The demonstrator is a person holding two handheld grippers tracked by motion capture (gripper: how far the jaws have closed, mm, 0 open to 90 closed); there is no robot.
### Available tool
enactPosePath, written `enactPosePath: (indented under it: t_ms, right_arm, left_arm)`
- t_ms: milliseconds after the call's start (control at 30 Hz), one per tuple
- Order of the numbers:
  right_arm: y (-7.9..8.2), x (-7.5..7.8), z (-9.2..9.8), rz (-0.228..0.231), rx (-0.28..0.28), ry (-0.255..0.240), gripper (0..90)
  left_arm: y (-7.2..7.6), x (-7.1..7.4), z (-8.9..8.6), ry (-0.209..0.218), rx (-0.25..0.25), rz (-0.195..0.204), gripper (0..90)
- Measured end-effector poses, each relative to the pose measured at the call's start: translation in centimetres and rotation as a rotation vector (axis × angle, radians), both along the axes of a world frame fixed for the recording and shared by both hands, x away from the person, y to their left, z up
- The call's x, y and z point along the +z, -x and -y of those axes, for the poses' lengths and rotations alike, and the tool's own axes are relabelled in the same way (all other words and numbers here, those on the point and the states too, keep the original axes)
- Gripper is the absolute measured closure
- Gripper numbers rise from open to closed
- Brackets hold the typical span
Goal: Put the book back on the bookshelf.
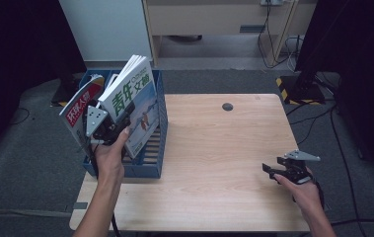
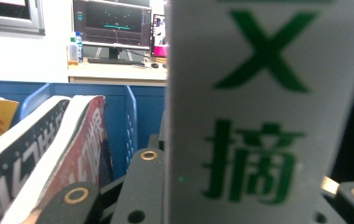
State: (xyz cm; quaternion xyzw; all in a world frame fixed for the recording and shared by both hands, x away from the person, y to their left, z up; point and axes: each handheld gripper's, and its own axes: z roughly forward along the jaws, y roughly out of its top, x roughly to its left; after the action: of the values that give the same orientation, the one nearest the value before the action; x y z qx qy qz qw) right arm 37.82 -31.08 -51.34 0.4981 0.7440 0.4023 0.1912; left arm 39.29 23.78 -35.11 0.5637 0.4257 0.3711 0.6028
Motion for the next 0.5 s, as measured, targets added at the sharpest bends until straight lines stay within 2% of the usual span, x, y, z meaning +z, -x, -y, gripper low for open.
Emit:
enactPosePath:
  t_ms: [500]
  right_arm:
    - [0.1,0.0,0.5,0.002,-0.01,-0.004,26.4]
  left_arm:
    - [-0.9,-1.2,0.9,-0.008,0.008,-0.018,73.6]
